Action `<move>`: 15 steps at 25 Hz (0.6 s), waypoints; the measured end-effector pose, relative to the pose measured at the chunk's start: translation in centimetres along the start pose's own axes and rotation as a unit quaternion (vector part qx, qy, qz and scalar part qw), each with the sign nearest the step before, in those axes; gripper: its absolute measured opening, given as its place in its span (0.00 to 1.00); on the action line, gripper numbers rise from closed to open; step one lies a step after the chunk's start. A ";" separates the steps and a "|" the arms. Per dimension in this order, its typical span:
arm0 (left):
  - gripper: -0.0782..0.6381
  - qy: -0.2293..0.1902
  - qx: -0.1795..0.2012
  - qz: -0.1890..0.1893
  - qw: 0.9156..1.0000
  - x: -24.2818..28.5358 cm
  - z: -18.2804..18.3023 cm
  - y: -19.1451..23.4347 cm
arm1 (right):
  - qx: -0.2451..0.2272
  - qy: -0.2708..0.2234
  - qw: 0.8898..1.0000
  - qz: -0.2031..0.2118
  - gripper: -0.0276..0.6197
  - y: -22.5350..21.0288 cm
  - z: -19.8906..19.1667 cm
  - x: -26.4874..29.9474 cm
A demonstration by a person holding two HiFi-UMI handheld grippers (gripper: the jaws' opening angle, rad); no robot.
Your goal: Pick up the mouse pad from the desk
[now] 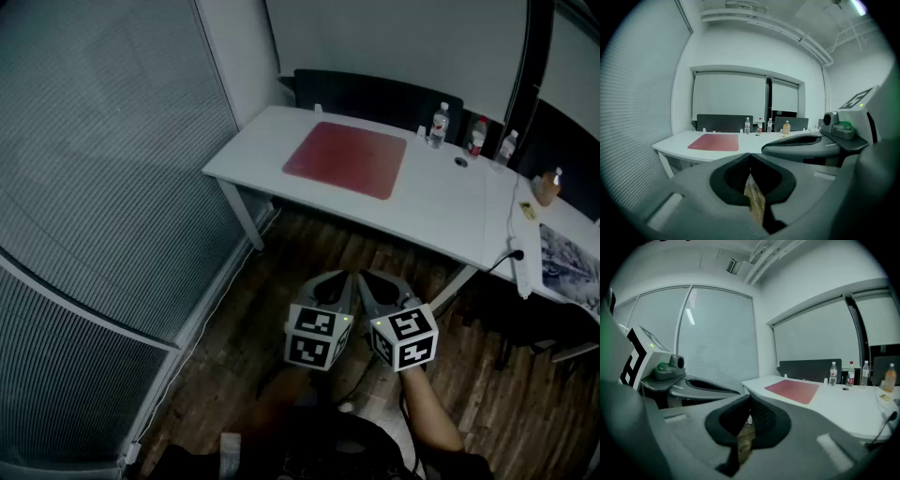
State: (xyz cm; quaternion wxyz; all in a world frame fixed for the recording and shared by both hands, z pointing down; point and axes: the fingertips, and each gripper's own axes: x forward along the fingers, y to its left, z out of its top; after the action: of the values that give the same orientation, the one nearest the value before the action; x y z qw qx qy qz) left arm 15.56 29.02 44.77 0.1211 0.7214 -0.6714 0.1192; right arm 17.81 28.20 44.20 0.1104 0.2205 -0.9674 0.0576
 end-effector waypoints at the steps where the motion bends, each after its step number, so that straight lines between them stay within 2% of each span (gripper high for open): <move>1: 0.12 -0.002 -0.002 -0.001 1.000 0.2 0.2 -0.2 | 0.001 0.000 1.000 0.000 0.05 -0.2 0.0 -0.1; 8: 0.12 -0.005 -0.003 0.004 1.000 1.4 0.7 0.0 | 0.005 -0.005 1.000 0.000 0.05 -1.7 0.4 0.5; 15: 0.12 -0.003 -0.014 0.007 1.000 3.3 0.8 3.5 | 0.005 -0.003 1.000 0.006 0.05 -2.1 0.9 4.2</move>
State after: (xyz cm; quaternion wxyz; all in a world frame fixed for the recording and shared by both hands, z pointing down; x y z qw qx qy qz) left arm 12.34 25.41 45.13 0.1283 0.7150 -0.6787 0.1080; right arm 14.83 24.47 44.49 0.1059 0.2158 -0.9686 0.0629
